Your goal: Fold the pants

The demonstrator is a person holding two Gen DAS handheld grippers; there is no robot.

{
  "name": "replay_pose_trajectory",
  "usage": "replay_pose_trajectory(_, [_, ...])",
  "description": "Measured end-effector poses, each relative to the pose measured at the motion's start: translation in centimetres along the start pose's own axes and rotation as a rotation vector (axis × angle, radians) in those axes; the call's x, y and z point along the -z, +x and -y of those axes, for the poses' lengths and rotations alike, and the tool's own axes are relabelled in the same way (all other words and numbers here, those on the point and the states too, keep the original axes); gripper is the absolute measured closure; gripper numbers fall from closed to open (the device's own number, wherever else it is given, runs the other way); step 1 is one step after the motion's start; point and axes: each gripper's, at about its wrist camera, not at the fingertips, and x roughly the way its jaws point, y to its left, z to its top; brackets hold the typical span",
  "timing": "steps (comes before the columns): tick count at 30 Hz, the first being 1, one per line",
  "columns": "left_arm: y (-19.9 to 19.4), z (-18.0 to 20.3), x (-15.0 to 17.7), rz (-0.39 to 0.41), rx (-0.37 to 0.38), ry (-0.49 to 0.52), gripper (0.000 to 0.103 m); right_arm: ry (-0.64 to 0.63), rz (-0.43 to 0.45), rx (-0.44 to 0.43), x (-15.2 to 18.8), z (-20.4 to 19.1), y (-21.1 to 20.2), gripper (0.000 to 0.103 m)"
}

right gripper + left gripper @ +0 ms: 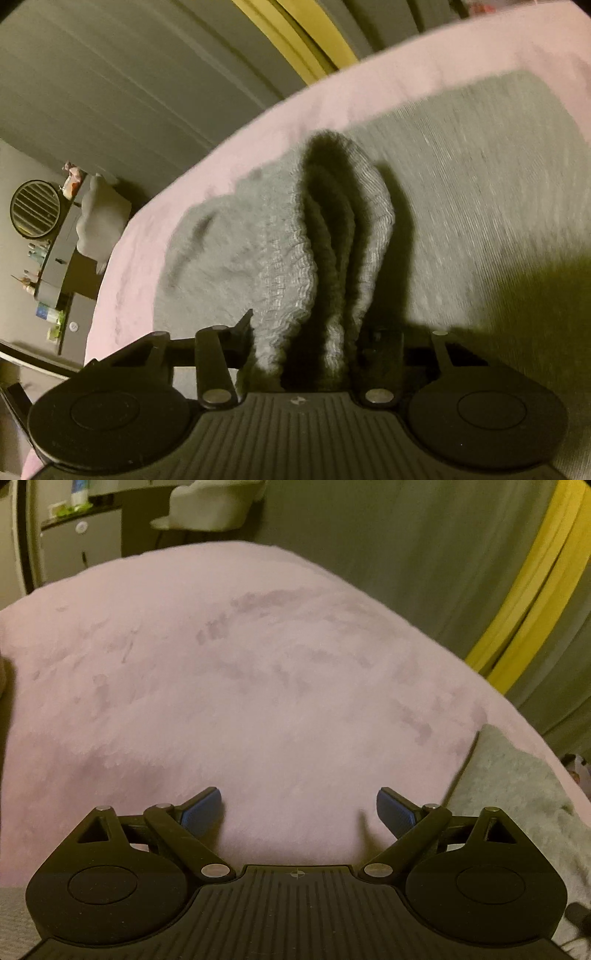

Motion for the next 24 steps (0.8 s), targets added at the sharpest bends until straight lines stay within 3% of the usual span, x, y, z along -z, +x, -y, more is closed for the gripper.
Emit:
replay_pose_trajectory(8, [-0.1, 0.2, 0.1, 0.006, -0.003, 0.005, 0.007, -0.081, 0.15, -0.092, -1.8, -5.4, -4.6, 0.062])
replay_pose_trajectory(16, [-0.1, 0.3, 0.0, 0.005, -0.004, 0.011, 0.007, -0.126, 0.212, -0.145, -3.5, -8.8, -7.3, 0.063])
replay_pose_trajectory(24, [-0.3, 0.1, 0.0, 0.006, 0.008, 0.003, 0.007, -0.094, 0.262, -0.093, -3.4, -6.7, -9.3, 0.063])
